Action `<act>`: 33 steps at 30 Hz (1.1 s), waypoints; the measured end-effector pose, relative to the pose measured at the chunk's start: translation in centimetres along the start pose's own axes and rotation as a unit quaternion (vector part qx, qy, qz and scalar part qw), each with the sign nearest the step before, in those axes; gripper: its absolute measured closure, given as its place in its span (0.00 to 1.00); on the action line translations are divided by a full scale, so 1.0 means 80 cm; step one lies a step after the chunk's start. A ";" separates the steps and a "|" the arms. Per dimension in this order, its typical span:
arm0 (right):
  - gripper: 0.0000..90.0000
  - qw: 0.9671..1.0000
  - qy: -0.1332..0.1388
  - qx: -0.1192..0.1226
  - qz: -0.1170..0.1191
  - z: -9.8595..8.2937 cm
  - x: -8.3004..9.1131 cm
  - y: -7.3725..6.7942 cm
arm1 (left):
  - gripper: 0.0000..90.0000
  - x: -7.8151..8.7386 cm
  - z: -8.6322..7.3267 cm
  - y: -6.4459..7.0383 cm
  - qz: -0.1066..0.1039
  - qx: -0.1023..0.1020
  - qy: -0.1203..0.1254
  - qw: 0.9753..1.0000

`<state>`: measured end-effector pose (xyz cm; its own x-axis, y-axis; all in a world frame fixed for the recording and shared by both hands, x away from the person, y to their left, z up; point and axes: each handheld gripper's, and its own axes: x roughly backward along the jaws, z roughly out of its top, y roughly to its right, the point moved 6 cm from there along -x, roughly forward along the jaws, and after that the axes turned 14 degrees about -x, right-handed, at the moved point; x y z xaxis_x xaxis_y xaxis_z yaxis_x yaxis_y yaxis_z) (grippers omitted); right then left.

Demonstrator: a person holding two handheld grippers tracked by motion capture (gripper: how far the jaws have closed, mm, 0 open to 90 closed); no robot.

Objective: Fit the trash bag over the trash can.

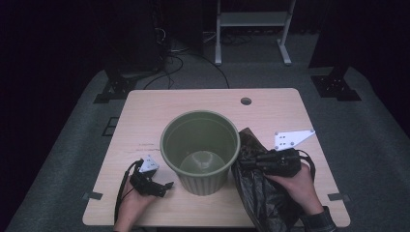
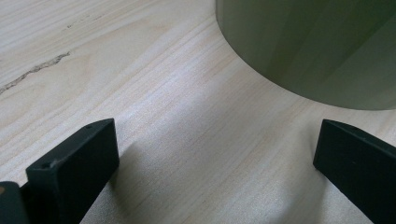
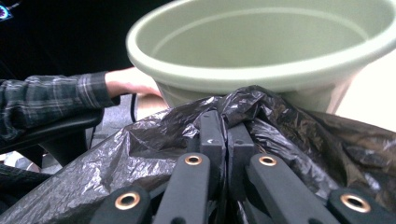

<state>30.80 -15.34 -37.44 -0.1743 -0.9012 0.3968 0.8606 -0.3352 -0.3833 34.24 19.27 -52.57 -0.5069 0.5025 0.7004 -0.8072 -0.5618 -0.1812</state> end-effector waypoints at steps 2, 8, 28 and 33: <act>0.98 1.000 0.007 0.007 0.009 0.007 0.005 -0.005 | 0.00 0.000 0.000 0.000 0.000 0.000 0.001 1.000; 0.98 0.999 0.009 0.034 0.028 0.027 0.013 -0.022 | 0.00 0.000 0.000 0.000 0.001 0.000 0.001 1.000; 0.98 0.993 0.031 0.072 0.089 0.105 -0.009 -0.055 | 0.00 0.000 0.000 0.000 0.001 0.000 0.001 1.000; 0.98 0.993 0.032 0.083 0.082 0.128 -0.027 -0.061 | 0.00 0.000 0.000 0.000 0.000 0.000 0.001 1.000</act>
<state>31.86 -8.95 -27.86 -0.0502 -0.9574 0.2844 0.9462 -0.1368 -0.2934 34.25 19.26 -52.57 -0.5083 0.5034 0.6987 -0.8066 -0.5625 -0.1815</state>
